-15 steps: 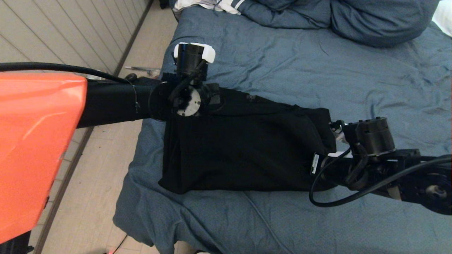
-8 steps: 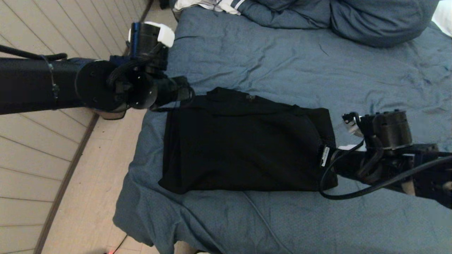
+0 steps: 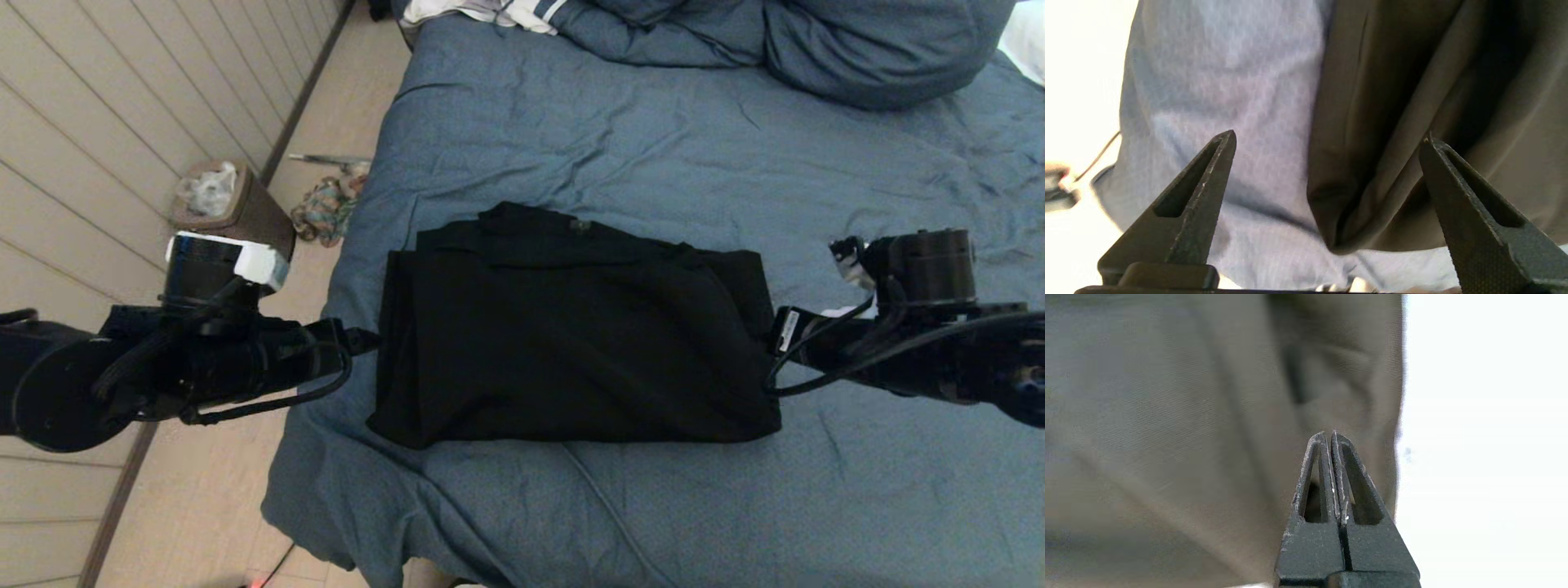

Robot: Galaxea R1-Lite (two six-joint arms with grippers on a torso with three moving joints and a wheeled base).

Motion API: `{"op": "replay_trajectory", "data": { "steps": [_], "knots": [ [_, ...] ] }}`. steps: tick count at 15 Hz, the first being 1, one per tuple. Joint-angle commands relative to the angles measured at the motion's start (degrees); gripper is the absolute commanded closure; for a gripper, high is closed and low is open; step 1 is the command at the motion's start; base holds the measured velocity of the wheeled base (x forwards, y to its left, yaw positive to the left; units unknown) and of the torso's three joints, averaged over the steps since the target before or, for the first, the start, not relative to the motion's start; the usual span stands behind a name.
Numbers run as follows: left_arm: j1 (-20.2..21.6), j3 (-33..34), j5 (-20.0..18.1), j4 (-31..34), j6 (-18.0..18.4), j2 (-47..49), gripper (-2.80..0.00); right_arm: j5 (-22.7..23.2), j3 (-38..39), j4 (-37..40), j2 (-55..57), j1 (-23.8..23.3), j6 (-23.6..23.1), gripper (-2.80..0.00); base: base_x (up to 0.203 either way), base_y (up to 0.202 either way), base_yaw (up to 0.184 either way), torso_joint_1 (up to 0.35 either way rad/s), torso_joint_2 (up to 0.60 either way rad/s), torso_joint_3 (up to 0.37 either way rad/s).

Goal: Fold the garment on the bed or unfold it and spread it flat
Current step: Fold the black sweatshirt

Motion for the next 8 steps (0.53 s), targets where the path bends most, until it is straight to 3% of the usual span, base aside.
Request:
{"op": "replay_trajectory", "data": {
  "steps": [1, 5, 8],
  "knots": [
    [2.5, 1.6, -0.5, -0.6, -0.2, -1.5, 0.0, 0.0, -0.5, -0.1, 1.8, -1.0, 0.1, 0.0, 0.0, 0.0, 0.0, 0.0, 0.0, 0.0],
    [6.1, 1.5, -1.9, -0.6, -0.1, -3.2, 0.0, 0.1, -0.2, -0.1, 0.6, -1.4, 0.1, 0.0, 0.0, 0.0, 0.0, 0.0, 0.0, 0.0],
    [7.2, 1.8, -1.8, -0.8, -0.3, -3.3, 0.0, 4.5, -0.8, 0.0, 0.4, -1.9, 0.4, 0.0, 0.0, 0.0, 0.0, 0.0, 0.0, 0.0]
  ]
}}
